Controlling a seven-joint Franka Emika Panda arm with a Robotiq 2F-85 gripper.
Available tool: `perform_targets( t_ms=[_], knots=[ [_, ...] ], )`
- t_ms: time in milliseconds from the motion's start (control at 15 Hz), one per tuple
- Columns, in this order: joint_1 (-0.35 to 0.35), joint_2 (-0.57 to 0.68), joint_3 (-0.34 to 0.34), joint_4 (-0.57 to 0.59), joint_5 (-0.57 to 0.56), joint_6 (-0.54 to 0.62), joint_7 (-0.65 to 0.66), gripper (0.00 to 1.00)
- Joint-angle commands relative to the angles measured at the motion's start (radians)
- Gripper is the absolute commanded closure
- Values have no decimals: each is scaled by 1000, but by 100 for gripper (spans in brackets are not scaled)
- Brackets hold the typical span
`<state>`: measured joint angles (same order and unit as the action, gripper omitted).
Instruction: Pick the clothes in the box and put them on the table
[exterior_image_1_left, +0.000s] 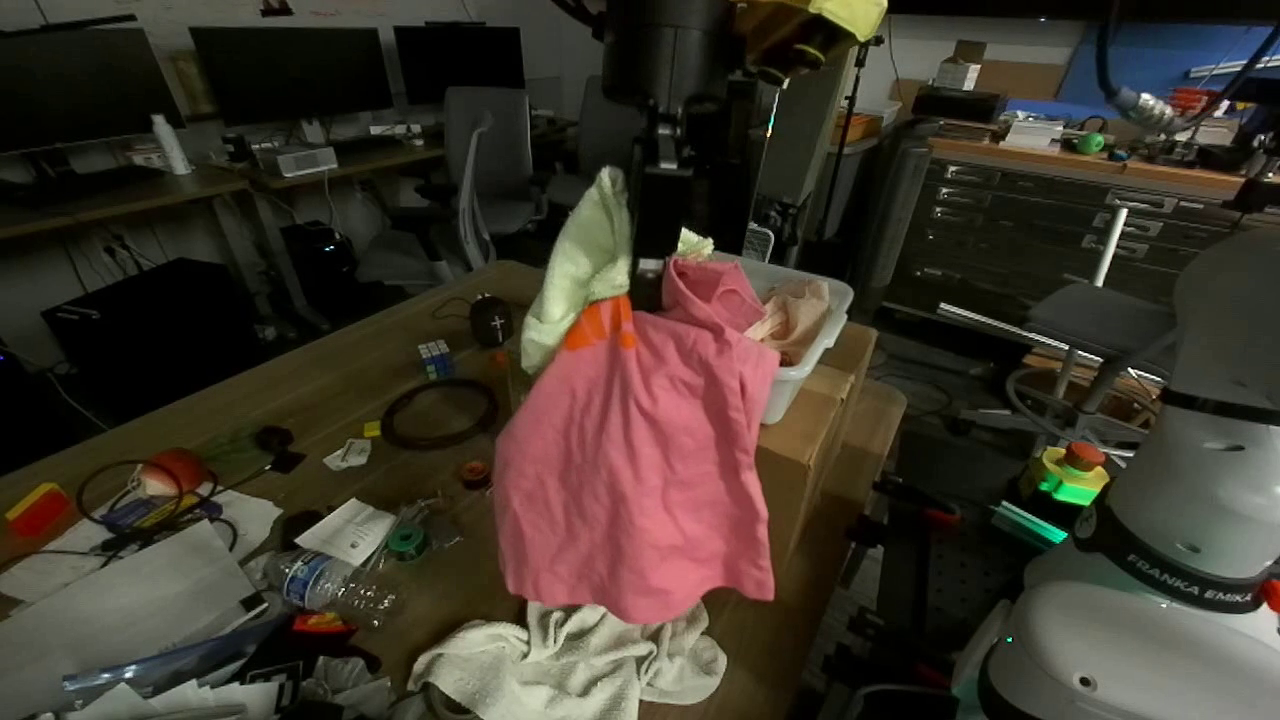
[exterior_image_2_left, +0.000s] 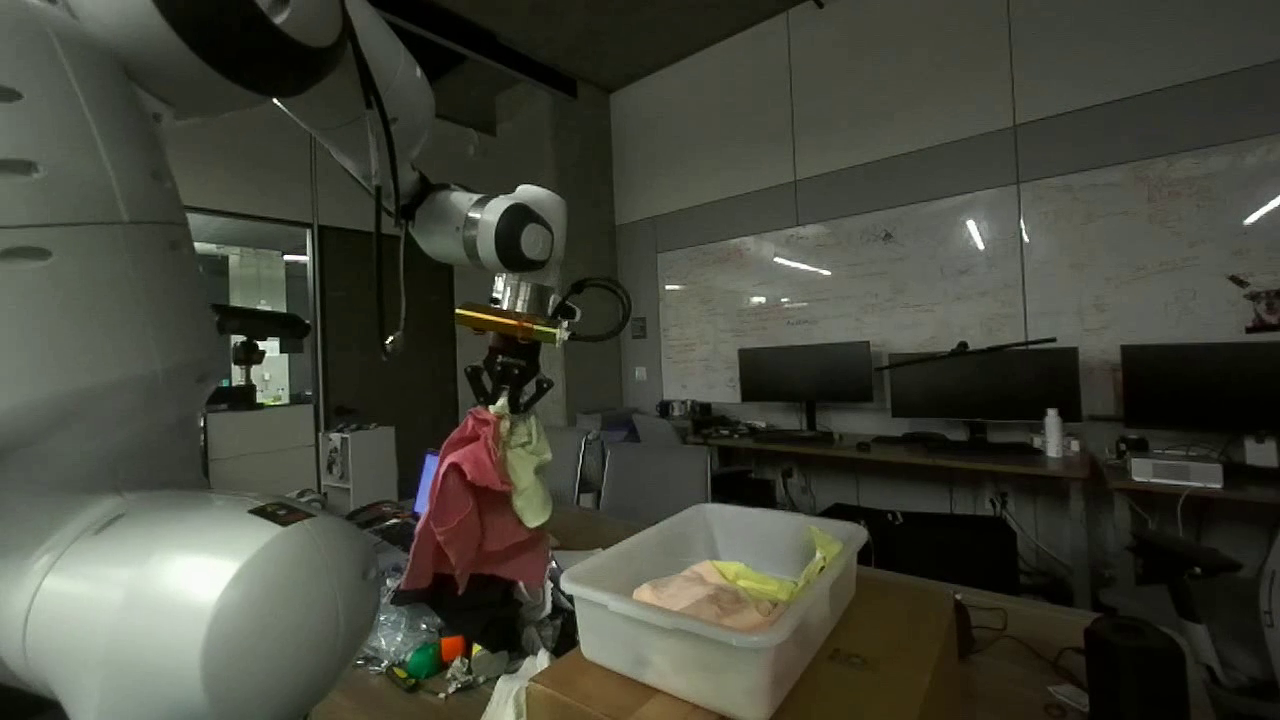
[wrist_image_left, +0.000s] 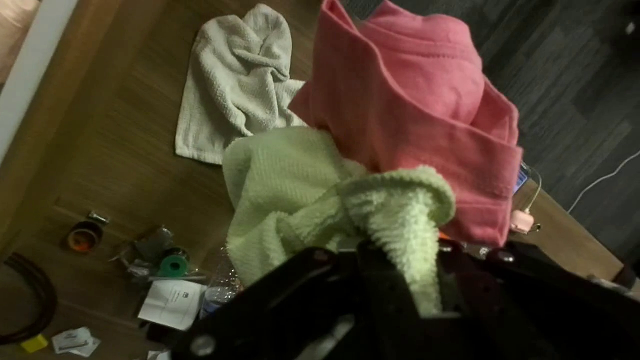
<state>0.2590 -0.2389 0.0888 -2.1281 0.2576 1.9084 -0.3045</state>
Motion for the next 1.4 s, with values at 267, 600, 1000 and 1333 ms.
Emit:
perform_targets(
  t_ms=[267,600,1000,1333],
  knots=[
    [-38,50,40,56,-180,7,-20,26],
    [-132,30,7,-35,-359,91,168,0],
    [-255,77,-68,-117,-419,74,345,0],
    [-320,155,-123,-108,-382,37,477,0]
  ],
)
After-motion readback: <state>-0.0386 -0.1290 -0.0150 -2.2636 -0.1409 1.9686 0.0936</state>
